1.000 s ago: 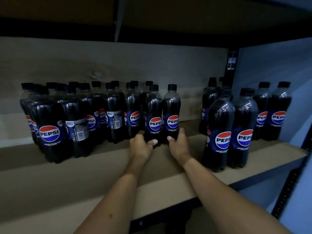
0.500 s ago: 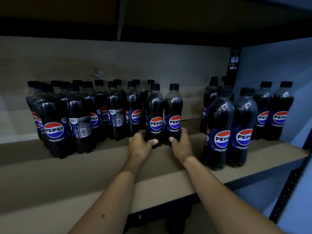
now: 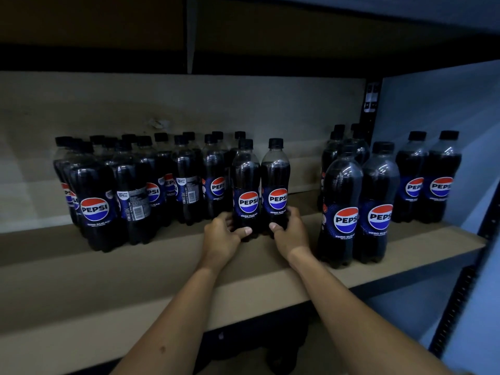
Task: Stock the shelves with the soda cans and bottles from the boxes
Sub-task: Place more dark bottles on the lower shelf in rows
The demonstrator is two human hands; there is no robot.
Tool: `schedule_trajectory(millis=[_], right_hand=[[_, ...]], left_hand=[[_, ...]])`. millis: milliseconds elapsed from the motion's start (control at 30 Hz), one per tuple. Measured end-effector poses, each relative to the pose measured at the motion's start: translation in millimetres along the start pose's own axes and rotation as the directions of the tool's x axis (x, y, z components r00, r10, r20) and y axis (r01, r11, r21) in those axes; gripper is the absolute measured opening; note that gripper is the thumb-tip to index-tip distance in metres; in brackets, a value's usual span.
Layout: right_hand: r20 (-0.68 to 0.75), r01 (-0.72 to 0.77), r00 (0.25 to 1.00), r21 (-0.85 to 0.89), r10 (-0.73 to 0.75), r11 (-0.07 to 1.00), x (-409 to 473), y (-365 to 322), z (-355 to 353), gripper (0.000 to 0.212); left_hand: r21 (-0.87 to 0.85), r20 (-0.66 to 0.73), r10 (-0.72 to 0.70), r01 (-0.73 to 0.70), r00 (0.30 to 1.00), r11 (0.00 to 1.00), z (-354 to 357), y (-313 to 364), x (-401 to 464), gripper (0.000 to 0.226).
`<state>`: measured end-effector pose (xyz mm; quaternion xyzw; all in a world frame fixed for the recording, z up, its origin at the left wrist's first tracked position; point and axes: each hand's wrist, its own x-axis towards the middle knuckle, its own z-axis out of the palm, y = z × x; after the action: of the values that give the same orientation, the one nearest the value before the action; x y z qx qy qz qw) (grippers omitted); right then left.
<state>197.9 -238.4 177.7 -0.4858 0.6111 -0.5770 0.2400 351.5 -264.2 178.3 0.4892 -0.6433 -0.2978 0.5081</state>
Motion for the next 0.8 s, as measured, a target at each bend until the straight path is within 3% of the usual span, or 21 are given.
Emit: schedule_trajectory(millis=[800], right_hand=[[0.006,-0.014,1.0,0.02,0.014,1.0,-4.0,0.1,-2.3,0.046]], left_hand=[[0.043,-0.007,0.012,-0.011,1.0,0.999,-6.0,-1.6,-10.3,0.051]])
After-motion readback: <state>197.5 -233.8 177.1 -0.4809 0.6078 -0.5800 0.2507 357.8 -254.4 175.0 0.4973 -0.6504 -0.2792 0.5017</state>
